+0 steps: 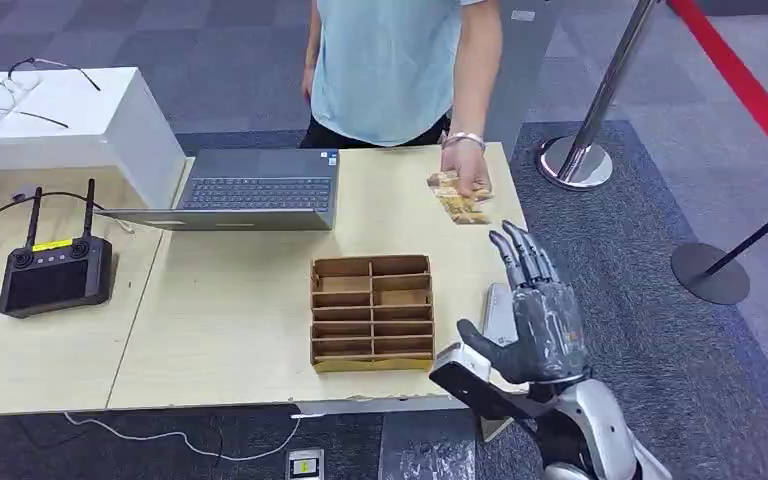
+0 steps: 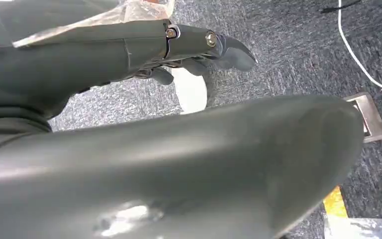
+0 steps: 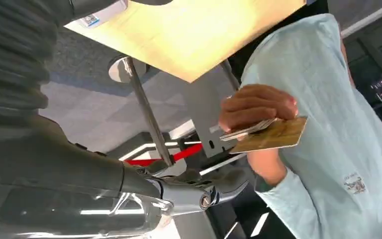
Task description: Pass the card to the sensor for recognition and then transmit it.
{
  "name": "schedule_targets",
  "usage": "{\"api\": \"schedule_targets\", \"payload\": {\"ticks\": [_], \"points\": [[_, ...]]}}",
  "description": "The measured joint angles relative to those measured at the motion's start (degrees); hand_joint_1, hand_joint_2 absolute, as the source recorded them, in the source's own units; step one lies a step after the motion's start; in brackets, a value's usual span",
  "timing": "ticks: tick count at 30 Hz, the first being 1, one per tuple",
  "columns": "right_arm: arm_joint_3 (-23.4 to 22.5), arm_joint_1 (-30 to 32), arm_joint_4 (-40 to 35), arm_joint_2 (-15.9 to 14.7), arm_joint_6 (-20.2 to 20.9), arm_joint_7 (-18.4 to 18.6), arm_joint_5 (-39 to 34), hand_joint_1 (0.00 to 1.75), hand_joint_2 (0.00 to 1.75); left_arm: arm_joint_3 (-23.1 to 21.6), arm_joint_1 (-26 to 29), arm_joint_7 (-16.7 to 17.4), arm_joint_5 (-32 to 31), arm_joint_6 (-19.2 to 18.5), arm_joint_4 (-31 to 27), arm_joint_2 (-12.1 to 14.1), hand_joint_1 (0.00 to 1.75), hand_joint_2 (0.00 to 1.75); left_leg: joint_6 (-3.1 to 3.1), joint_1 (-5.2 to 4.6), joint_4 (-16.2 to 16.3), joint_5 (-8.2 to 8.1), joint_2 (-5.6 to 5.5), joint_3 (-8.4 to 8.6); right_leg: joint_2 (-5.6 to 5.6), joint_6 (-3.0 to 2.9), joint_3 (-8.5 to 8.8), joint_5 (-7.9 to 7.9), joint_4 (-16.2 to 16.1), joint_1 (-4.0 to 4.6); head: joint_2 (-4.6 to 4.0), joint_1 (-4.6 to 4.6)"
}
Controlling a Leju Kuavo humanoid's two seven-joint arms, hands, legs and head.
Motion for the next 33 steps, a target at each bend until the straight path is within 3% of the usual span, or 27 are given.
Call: {"api": "schedule_targets", "payload": {"ticks": [2, 3, 5, 11, 17, 22, 28, 30, 31, 33], "points": [[0.4, 0.0, 0.5, 0.0, -0.5, 0.1, 0.0, 0.00, 1.75, -0.2, 0.0, 0.0, -0.2, 0.0, 0.0, 0.0, 0.00, 0.00, 0.00, 0.00, 0.0, 0.00, 0.00, 0.00, 0.00, 0.00, 0.00, 0.00, 0.0, 0.00, 0.00, 0.00], [0.6, 0.0, 0.8, 0.0, -1.3, 0.1, 0.0, 0.12, 1.75, -0.2, 0.0, 0.0, -0.3, 0.0, 0.0, 0.0, 0.00, 0.00, 0.00, 0.00, 0.0, 0.00, 0.00, 0.01, 0.00, 0.00, 0.00, 0.00, 0.0, 0.00, 0.00, 0.00], [1.1, 0.0, 2.0, 0.0, -3.2, 0.1, 0.0, 0.14, 1.75, -0.3, 0.0, -0.1, -0.4, 0.1, 0.0, 0.1, 0.00, 0.00, 0.00, 0.00, 0.0, 0.00, 0.01, 0.01, 0.00, 0.00, -0.01, 0.00, 0.0, 0.00, 0.00, 0.00], [1.2, 0.1, 2.6, 0.0, -3.7, 0.1, 0.0, 0.21, 1.75, -0.3, 0.0, 0.0, -0.5, 0.1, 0.0, 0.2, 0.00, 0.00, 0.00, 0.00, 0.0, 0.00, 0.01, 0.01, 0.00, 0.00, -0.01, 0.00, 0.0, 0.00, 0.00, 0.00], [1.3, 0.3, 3.3, 0.0, -4.5, 0.1, -0.1, 0.17, 1.75, -0.3, 0.0, 0.3, -0.5, 0.0, 0.0, 0.3, 0.00, 0.00, 0.00, 0.00, 0.0, 0.00, 0.01, 0.01, 0.00, 0.00, -0.01, 0.00, 0.0, 0.00, 0.00, 0.00], [1.5, 0.4, 3.9, 0.1, -5.2, 0.0, -0.1, 0.24, 1.75, -0.3, 0.0, 0.3, -0.3, 0.0, 0.0, 0.4, 0.00, 0.00, 0.00, 0.00, 0.0, 0.00, 0.01, 0.00, 0.00, 0.00, -0.02, 0.00, 0.0, 0.00, 0.00, 0.00], [1.8, 0.5, 4.0, 0.3, -6.3, -0.1, -0.1, 0.16, 1.75, -0.3, 0.0, 0.3, -0.3, 0.1, 0.0, 0.4, 0.00, 0.00, 0.00, 0.00, 0.0, 0.00, 0.01, 0.00, 0.01, 0.00, -0.02, 0.00, 0.0, 0.00, 0.00, 0.00], [1.9, 0.5, 4.1, 0.3, -6.9, -0.2, -0.1, 0.31, 1.75, -0.3, 0.0, 0.3, -0.3, 0.1, 0.0, 0.4, 0.00, 0.00, 0.00, 0.00, 0.0, 0.00, 0.01, 0.00, 0.01, 0.00, -0.02, 0.00, 0.0, 0.00, 0.00, -0.02], [1.9, 0.5, 4.2, 0.4, -7.1, -0.3, 0.0, 0.54, 1.75, -0.3, 0.0, 0.3, -0.3, 0.1, 0.0, 0.4, 0.00, 0.00, 0.00, 0.00, 0.0, 0.00, 0.01, 0.01, 0.01, 0.00, -0.02, 0.00, 0.0, 0.00, 0.00, 0.00], [2.0, 0.5, 4.5, 0.5, -7.4, -0.4, 0.0, 0.61, 1.75, -0.3, 0.0, 0.3, -0.3, 0.2, 0.0, 0.4, 0.00, 0.00, 0.00, 0.00, 0.0, 0.00, 0.01, 0.01, 0.01, 0.00, -0.02, 0.00, 0.0, 0.00, 0.00, 0.00]]}}
